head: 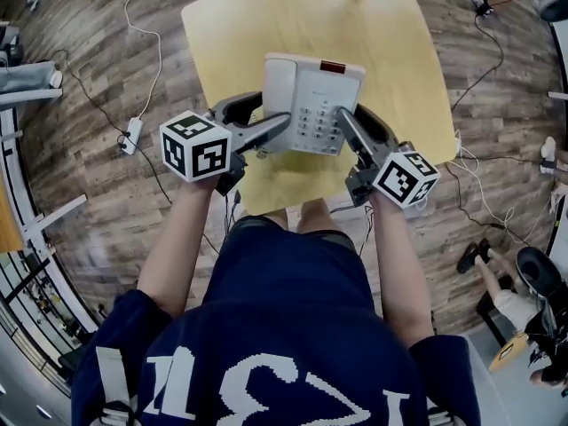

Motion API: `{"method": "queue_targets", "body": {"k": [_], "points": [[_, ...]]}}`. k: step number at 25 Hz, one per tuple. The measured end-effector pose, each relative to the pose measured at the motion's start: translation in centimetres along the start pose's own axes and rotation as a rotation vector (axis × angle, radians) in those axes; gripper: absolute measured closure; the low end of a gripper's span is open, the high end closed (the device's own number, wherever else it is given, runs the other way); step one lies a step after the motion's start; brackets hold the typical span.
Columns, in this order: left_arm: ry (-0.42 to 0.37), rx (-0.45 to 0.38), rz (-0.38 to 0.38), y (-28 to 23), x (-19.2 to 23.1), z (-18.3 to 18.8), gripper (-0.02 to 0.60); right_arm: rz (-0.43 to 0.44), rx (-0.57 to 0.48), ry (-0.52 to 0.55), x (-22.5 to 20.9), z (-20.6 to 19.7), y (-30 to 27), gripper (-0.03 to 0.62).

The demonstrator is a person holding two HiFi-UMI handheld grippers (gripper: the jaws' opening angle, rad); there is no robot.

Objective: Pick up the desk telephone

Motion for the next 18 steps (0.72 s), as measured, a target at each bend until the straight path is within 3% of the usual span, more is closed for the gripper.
{"method": "queue_targets", "body": {"k": [8, 18], "points": [[-0.094, -0.19, 0.025, 2.5, -4.9, 4.8, 0.287, 0.097, -0.127, 0.153, 4.2, 6.8, 1.4, 0.432], [-0.26, -0.317, 0.073, 5.5, -9.2, 10.1, 0.288, 0.209, -0.229, 0.259, 8.2, 12.3, 1.8, 0.433]]}}
Point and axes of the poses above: the fingertips, and each gripper's own axes: y backward along the fingers, x to its left, z out of its top, the point moved 8 cm from there along y, backward along the fingers, and after that the axes turned 1 degree about y, right-handed, at the moved point
